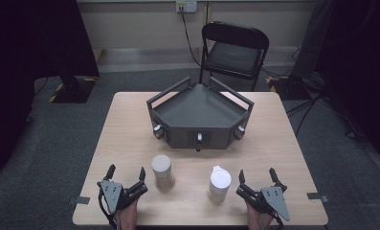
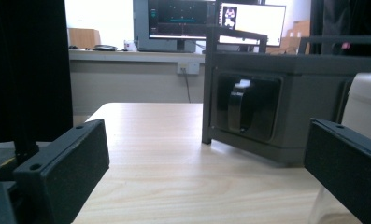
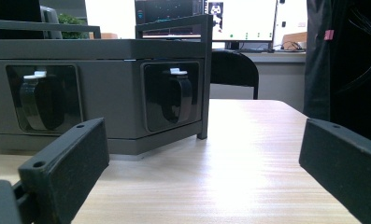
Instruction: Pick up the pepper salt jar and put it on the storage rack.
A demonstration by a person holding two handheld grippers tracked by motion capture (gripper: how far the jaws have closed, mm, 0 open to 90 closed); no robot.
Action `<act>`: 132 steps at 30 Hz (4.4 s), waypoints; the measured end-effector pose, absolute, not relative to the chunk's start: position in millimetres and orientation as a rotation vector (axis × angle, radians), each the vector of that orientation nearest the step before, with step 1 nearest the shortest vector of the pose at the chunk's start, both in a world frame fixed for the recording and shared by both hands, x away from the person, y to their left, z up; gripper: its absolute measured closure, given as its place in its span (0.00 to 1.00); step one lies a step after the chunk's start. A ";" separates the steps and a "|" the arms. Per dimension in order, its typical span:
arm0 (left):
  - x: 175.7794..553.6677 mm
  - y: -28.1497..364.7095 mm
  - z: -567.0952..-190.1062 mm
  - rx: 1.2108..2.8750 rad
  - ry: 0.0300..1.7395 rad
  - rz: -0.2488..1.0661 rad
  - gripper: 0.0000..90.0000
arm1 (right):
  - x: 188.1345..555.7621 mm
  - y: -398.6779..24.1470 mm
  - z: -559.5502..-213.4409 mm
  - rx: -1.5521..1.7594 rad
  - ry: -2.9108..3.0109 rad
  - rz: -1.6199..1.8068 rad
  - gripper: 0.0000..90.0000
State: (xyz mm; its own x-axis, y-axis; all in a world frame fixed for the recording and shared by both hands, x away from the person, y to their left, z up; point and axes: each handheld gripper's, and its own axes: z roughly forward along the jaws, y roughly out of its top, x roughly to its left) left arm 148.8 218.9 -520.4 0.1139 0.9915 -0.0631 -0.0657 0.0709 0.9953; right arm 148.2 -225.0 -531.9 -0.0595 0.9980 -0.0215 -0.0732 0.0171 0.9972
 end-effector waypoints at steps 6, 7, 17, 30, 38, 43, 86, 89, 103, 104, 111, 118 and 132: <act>139.5 223.3 -508.1 1.138 1.070 1.071 0.00 | 148.1 -224.8 -531.9 1.113 1.207 1.272 0.00; 138.4 223.5 -505.6 1.137 1.063 1.070 0.00 | 148.1 -224.8 -531.9 1.113 1.207 1.272 0.00; 133.7 223.8 -488.4 1.141 0.994 1.048 0.00 | 148.1 -223.7 -531.9 1.116 1.202 1.267 0.00; 146.5 212.1 -479.4 1.207 0.931 0.983 0.00 | 148.1 -223.7 -531.9 1.117 1.202 1.267 0.00; 155.5 203.0 -481.6 1.261 0.885 0.926 0.01 | 148.1 -223.7 -531.9 1.116 1.202 1.267 0.00; 156.7 196.2 -485.4 1.277 0.885 0.916 0.04 | 148.1 -223.2 -531.9 1.118 1.200 1.265 0.00; 179.9 191.2 -499.0 1.373 0.922 0.855 0.37 | 148.1 -223.3 -531.9 1.117 1.201 1.266 0.00; 179.6 190.6 -499.2 1.372 0.921 0.860 0.38 | 148.1 -223.3 -531.9 1.117 1.201 1.265 0.01; 178.4 188.4 -496.3 1.380 0.928 0.870 0.38 | 148.1 -223.2 -531.9 1.118 1.200 1.266 0.00; 178.8 189.0 -496.6 1.381 0.925 0.869 0.38 | 148.1 -223.3 -531.9 1.117 1.201 1.266 0.01; 179.6 189.9 -494.3 1.386 0.917 0.864 0.38 | 148.1 -223.3 -531.9 1.118 1.201 1.266 0.00; 179.3 190.7 -490.6 1.384 0.913 0.861 0.38 | 148.1 -223.3 -531.9 1.118 1.200 1.266 0.01; 178.0 193.1 -479.6 1.385 0.888 0.862 0.38 | 148.1 -223.3 -531.9 1.118 1.200 1.266 0.00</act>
State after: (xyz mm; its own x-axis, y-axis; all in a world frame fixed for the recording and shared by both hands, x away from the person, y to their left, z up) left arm 178.0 193.1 -479.6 0.4307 0.9024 -0.0146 0.0121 0.0104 0.9999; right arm 148.1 -223.3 -531.9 -0.0494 0.9986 -0.0204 -0.0734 0.0167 0.9972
